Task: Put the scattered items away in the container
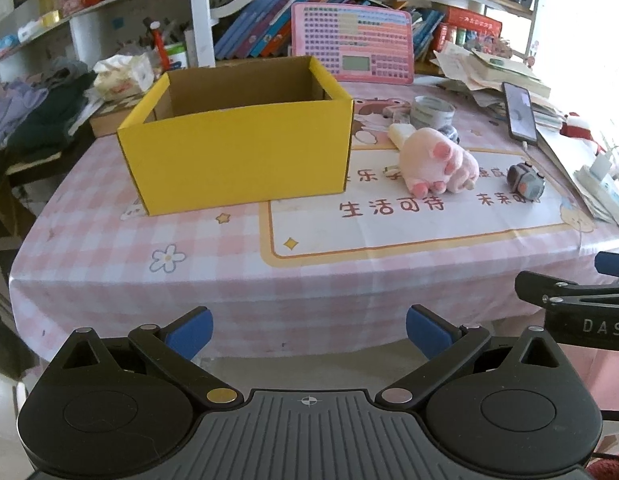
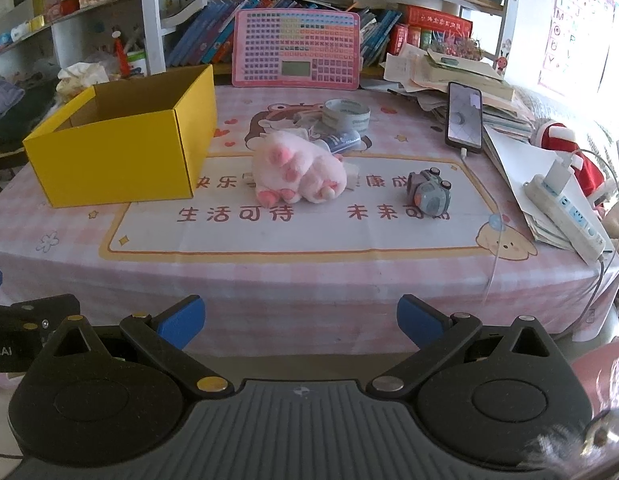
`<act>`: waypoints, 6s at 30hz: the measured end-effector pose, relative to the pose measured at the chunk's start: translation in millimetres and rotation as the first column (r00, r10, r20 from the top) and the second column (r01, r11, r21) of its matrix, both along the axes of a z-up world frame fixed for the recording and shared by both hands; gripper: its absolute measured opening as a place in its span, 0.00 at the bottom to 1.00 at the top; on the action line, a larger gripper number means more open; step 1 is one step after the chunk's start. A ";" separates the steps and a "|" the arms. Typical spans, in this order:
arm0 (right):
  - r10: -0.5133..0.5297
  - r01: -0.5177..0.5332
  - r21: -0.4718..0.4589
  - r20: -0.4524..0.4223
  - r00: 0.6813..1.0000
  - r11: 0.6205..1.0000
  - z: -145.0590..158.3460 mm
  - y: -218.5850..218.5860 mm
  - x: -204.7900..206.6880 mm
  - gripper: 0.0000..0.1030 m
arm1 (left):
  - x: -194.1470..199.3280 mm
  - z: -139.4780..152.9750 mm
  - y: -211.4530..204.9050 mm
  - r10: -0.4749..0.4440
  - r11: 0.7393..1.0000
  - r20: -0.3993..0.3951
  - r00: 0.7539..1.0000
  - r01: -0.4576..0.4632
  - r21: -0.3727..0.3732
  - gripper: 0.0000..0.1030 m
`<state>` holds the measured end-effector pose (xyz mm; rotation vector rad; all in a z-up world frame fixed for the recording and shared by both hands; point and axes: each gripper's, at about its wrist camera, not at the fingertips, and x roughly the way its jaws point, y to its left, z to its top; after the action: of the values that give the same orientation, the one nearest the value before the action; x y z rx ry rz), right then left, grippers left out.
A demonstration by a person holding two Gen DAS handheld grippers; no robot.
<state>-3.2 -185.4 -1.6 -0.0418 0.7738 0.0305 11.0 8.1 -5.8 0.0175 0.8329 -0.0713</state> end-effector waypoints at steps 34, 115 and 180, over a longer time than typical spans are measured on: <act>0.070 -0.065 -0.056 0.092 0.993 0.996 17.0 11.5 15.8 1.00 | 1.2 -0.6 -0.9 -0.049 0.999 -0.035 0.998 0.048 -0.021 1.00; -0.063 0.062 -0.008 -0.064 0.996 0.998 -16.2 -125.2 123.3 0.99 | 123.6 -9.3 -139.6 -0.221 0.970 -0.014 0.975 0.221 0.103 1.00; 0.134 -0.135 -0.012 -0.079 0.988 0.991 -72.6 -163.3 226.1 0.46 | 250.9 -69.4 -196.8 -0.057 0.975 -0.125 0.990 0.082 0.204 0.97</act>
<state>222.8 -348.7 -74.2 -0.1096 0.8483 0.1543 261.9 -188.7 -75.2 0.2428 0.9563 -0.0504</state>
